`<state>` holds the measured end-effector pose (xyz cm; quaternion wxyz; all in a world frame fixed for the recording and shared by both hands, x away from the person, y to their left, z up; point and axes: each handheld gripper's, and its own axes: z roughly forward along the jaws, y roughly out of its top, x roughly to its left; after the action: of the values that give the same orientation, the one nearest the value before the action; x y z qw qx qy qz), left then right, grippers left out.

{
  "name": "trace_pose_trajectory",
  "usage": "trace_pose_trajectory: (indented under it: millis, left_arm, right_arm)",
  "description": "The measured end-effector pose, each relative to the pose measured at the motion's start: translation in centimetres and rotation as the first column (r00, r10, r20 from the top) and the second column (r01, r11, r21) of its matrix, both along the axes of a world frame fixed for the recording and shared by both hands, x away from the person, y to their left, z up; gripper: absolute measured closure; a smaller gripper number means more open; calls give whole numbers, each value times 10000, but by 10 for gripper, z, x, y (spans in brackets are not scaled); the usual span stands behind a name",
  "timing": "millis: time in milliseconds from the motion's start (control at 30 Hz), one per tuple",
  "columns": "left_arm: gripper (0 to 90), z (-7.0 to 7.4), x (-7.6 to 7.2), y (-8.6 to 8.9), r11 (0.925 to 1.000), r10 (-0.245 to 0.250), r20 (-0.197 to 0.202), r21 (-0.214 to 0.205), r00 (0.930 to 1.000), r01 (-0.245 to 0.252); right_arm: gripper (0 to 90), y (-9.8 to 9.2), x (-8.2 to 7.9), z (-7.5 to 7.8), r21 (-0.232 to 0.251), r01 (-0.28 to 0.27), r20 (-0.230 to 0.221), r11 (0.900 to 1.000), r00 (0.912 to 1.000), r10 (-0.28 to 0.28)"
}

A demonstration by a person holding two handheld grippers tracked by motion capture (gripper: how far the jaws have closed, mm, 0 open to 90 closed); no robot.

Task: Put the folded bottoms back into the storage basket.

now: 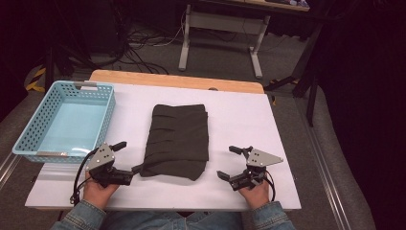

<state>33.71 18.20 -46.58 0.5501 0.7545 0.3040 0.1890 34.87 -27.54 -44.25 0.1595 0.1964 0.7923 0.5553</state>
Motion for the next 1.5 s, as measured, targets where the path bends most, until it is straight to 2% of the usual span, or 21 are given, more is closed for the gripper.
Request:
trace_pose_trajectory:
  millis: [267, 433, 633, 733, 967, 1233, 1433, 1467, 1500]
  left_arm:
    - [28, 4, 2, -1, 10000, 60, 19, 14, 10000, -60]
    - [21, 7, 6, -5, 9999, 99, -144, -106, 9998, -101]
    - [21, 12, 9, -8, 9999, 52, -204, 100, 9998, -50]
    - [22, 18, 13, -7, 10000, 75, -351, 58, 9994, -73]
    - [24, 30, 23, -10, 9999, -100, -351, 131, 9993, 104]
    - [26, 38, 37, -13, 9997, -199, -685, -164, 9975, 188]
    - [26, 43, 44, -17, 9995, -313, -731, -94, 9968, 307]
    - [26, 45, 45, -18, 9993, -358, -741, -125, 9966, 349]
    - [22, 47, 47, -18, 9981, -522, -710, -352, 9961, 498]
  right_arm:
    - [14, 0, 0, 0, 4, -43, 27, 10000, 10000, 43]
    - [14, 0, 1, -1, 57, -17, -11, 10000, 10000, 17]
    - [15, 0, 2, -1, 37, 14, -27, 10000, 10000, -14]
    - [16, 0, 2, -1, 16, -3, -36, 10000, 10000, 3]
    - [16, 1, 2, -1, -65, 39, -20, 10000, 10000, -39]
    - [15, 2, 3, -2, -88, 70, -67, 9999, 10000, -70]
    - [15, 2, 3, -2, -108, 100, -74, 9999, 9999, -101]
    - [15, 2, 3, -2, -108, 100, -74, 9999, 9999, -101]
    - [16, 2, 3, -2, -118, 87, -68, 9999, 9999, -88]
